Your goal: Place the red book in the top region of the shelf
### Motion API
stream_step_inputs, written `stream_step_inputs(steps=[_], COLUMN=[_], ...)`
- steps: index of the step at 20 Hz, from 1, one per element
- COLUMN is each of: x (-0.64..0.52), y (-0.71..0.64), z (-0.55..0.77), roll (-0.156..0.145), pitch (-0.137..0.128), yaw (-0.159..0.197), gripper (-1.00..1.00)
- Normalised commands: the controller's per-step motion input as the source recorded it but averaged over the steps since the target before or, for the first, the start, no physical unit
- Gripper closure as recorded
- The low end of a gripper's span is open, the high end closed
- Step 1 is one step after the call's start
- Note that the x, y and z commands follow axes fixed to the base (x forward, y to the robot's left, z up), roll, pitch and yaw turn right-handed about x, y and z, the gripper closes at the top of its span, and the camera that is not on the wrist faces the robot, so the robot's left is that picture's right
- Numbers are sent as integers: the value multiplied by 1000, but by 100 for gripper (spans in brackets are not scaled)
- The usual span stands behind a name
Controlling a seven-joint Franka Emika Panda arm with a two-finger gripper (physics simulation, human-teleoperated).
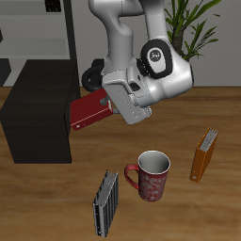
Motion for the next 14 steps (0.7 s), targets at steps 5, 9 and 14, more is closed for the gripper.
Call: stream_step_inputs(steps=[5,9,14], x=[47,46,7], y=[-111,-103,-157], z=[-149,-91,-32], roll=[-15,-17,-44], pitch=[12,9,18], yaw=[7,-3,-19], gripper=[100,100,100])
